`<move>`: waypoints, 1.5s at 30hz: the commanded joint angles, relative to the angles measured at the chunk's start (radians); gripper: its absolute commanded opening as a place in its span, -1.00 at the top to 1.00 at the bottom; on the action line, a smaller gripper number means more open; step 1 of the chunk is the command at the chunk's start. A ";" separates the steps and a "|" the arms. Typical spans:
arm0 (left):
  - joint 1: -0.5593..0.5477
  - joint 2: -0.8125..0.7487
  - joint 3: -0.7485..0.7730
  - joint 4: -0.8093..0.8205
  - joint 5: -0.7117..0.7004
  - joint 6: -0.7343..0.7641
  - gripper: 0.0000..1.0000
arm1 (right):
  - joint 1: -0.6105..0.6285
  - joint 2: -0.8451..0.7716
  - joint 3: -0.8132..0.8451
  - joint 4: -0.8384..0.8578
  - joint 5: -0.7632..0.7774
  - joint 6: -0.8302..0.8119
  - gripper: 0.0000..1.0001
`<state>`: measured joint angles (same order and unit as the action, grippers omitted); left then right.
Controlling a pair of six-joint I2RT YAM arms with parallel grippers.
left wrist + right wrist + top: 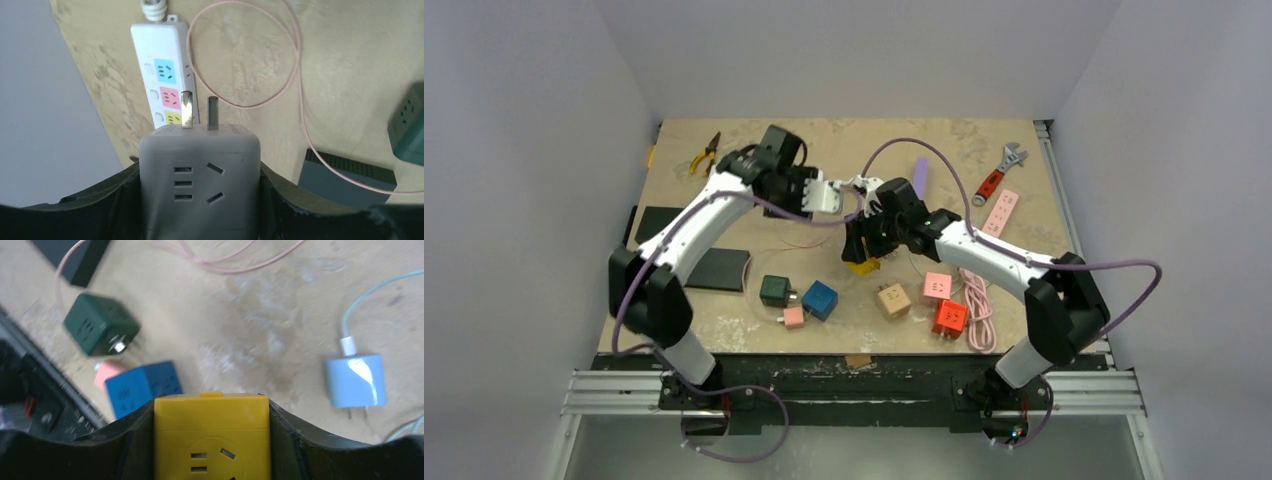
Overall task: Pull the plug off the socket
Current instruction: Place the socket at the center of the board.
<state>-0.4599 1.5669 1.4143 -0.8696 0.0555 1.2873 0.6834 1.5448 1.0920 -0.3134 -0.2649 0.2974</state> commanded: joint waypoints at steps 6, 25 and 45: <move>-0.007 0.200 0.257 -0.260 -0.009 -0.433 0.87 | -0.018 0.156 0.066 0.161 0.215 0.060 1.00; -0.003 0.228 0.067 -0.105 0.161 -0.679 -0.93 | -0.018 0.273 0.048 0.249 0.331 0.099 -0.86; 0.168 0.118 0.072 0.047 0.495 -0.798 -1.00 | -0.161 -0.048 0.023 0.158 0.386 0.056 -0.98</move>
<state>-0.3096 1.7153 1.4593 -0.8921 0.4377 0.5350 0.5762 1.5806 1.1164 -0.1421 0.0830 0.3725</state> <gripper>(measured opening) 0.998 0.987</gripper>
